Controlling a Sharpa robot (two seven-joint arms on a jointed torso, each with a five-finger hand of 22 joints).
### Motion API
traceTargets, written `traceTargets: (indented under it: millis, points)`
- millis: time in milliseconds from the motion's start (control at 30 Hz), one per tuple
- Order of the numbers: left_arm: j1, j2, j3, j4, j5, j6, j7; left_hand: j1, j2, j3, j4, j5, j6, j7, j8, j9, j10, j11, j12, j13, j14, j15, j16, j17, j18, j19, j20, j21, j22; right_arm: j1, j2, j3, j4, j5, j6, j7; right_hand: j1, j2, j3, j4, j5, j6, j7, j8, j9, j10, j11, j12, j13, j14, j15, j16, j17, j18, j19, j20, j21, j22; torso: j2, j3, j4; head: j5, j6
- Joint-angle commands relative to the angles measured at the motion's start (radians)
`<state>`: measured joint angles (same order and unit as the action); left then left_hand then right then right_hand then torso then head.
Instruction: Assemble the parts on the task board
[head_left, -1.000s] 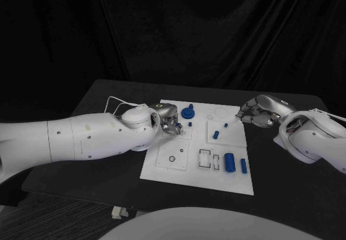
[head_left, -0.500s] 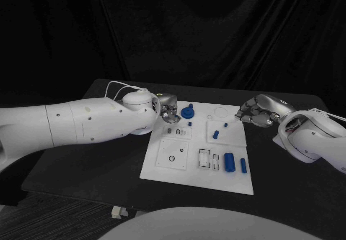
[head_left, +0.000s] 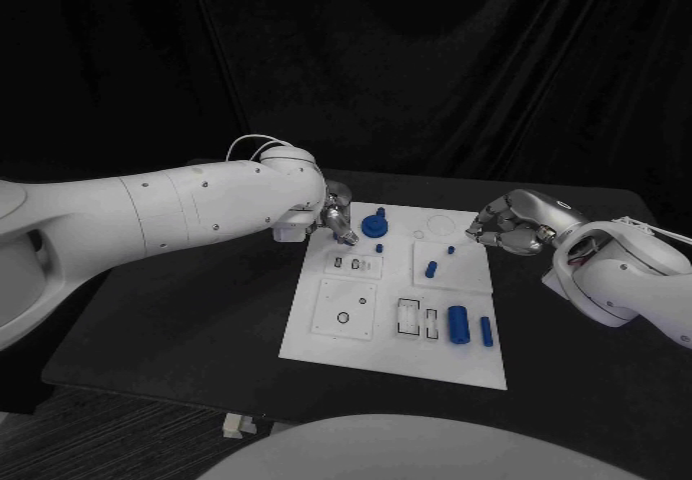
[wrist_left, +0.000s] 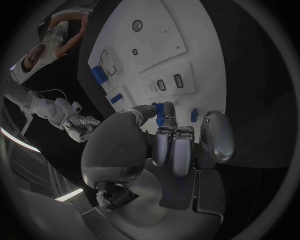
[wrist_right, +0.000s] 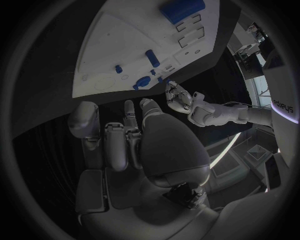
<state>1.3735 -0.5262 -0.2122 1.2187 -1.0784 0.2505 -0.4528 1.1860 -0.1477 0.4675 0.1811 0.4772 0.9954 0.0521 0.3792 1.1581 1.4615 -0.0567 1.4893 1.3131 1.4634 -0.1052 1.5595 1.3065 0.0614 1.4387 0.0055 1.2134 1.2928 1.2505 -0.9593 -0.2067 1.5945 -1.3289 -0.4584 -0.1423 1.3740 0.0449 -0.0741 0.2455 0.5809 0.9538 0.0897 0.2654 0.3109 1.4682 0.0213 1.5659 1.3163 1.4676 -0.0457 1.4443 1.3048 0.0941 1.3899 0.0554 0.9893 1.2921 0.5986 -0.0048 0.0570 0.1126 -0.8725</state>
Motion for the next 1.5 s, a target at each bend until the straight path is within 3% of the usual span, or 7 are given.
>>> traceTargets:
  millis: [33, 167, 567, 800, 1100, 1333, 1500]
  points:
    - [0.003, 0.017, 0.001, -0.029, 0.147, 0.128, -0.049, 0.026, 0.007, 0.188, -0.086, 0.024, 0.009, -0.03, -0.006, 0.009, 0.06, 0.003, -0.014, 0.179, 0.092, 0.002, -0.015, 0.226, 0.013, 0.0, 0.002, -0.018, 0.179, -0.002, 0.002, 0.001, 0.002, 0.0, -0.012, -0.002, 0.025, 0.012, 0.043, 0.0, 0.019, -0.002, -0.001, 0.017, 0.016, 0.103, -0.009, 0.005, 0.255, 0.066, -0.009, -0.014, 0.118, 0.016, -0.001, -0.001, -0.016, 0.131, -0.001, 0.001, 0.0004, 0.001, 0.0]
    - [0.004, 0.035, 0.001, -0.061, 0.204, 0.152, -0.08, 0.024, 0.011, 0.186, -0.088, 0.023, 0.007, -0.03, -0.007, 0.01, 0.06, 0.004, -0.014, 0.179, 0.092, 0.003, -0.016, 0.225, 0.013, 0.0, 0.003, -0.018, 0.179, -0.002, 0.006, 0.001, 0.0, 0.0, -0.01, -0.002, 0.025, 0.012, 0.043, 0.0, 0.019, -0.002, -0.001, 0.017, 0.016, 0.103, -0.009, 0.005, 0.255, 0.066, -0.009, -0.014, 0.118, 0.016, -0.001, -0.001, -0.016, 0.131, 0.001, 0.0013, -0.0022, 0.005, 0.0]
    - [0.004, 0.069, 0.001, -0.112, 0.249, 0.152, -0.131, 0.023, 0.017, 0.184, -0.093, 0.025, 0.003, -0.028, -0.009, 0.01, 0.06, 0.005, -0.014, 0.18, 0.092, 0.004, -0.016, 0.225, 0.013, -0.001, 0.004, -0.017, 0.179, -0.002, 0.01, 0.001, -0.003, 0.0, -0.005, -0.003, 0.025, 0.012, 0.043, 0.0, 0.019, -0.002, -0.001, 0.017, 0.016, 0.103, -0.009, 0.005, 0.255, 0.066, -0.009, -0.014, 0.118, 0.016, -0.001, -0.001, -0.016, 0.131, 0.001, 0.0005, 0.0013, 0.007, 0.0]
    - [0.003, 0.085, 0.001, -0.116, 0.25, 0.138, -0.146, 0.022, 0.021, 0.182, -0.098, 0.026, 0.0, -0.027, -0.01, 0.011, 0.061, 0.006, -0.012, 0.181, 0.092, 0.005, -0.015, 0.226, 0.013, 0.0, 0.005, -0.013, 0.18, -0.002, 0.012, 0.001, -0.004, 0.0, -0.005, -0.003, 0.027, 0.013, 0.046, -0.001, 0.02, -0.001, -0.001, 0.018, 0.016, 0.103, -0.01, 0.005, 0.255, 0.066, -0.009, -0.015, 0.117, 0.017, -0.001, -0.002, -0.017, 0.131, 0.0, -0.0006, 0.0021, 0.007, 0.0]
    - [0.0, 0.09, 0.001, -0.107, 0.233, 0.104, -0.148, 0.021, 0.026, 0.178, -0.104, 0.028, -0.004, -0.026, -0.011, 0.012, 0.061, 0.007, -0.01, 0.183, 0.093, 0.005, -0.014, 0.228, 0.013, 0.001, 0.005, -0.012, 0.18, -0.002, 0.011, 0.001, -0.006, 0.0, -0.005, -0.004, 0.027, 0.013, 0.046, -0.001, 0.02, -0.001, -0.001, 0.018, 0.016, 0.103, -0.01, 0.005, 0.255, 0.066, -0.009, -0.015, 0.117, 0.017, -0.001, -0.002, -0.017, 0.131, 0.001, 0.0009, 0.0006, 0.01, 0.0]
    - [-0.002, 0.09, 0.001, -0.101, 0.229, 0.095, -0.147, 0.021, 0.027, 0.178, -0.104, 0.029, -0.005, -0.026, -0.011, 0.012, 0.062, 0.007, -0.01, 0.183, 0.093, 0.005, -0.013, 0.228, 0.012, 0.001, 0.005, -0.01, 0.18, -0.002, 0.012, 0.001, -0.007, 0.0, -0.006, -0.003, 0.027, 0.013, 0.046, -0.001, 0.02, -0.001, -0.001, 0.018, 0.016, 0.103, -0.01, 0.005, 0.255, 0.066, -0.009, -0.015, 0.117, 0.017, -0.001, -0.002, -0.017, 0.131, 0.001, -0.0012, 0.0005, 0.01, 0.0]
    - [-0.008, 0.09, 0.001, -0.097, 0.228, 0.086, -0.142, 0.021, 0.029, 0.176, -0.106, 0.029, -0.006, -0.025, -0.012, 0.013, 0.062, 0.007, -0.009, 0.183, 0.093, 0.005, -0.013, 0.229, 0.012, 0.001, 0.005, -0.01, 0.18, -0.002, 0.012, 0.001, -0.006, 0.0, -0.007, -0.002, 0.027, 0.013, 0.046, -0.001, 0.02, -0.001, -0.001, 0.018, 0.016, 0.103, -0.01, 0.005, 0.255, 0.066, -0.009, -0.015, 0.117, 0.017, -0.001, -0.002, -0.017, 0.131, 0.0, 0.0001, 0.0012, 0.011, 0.0]
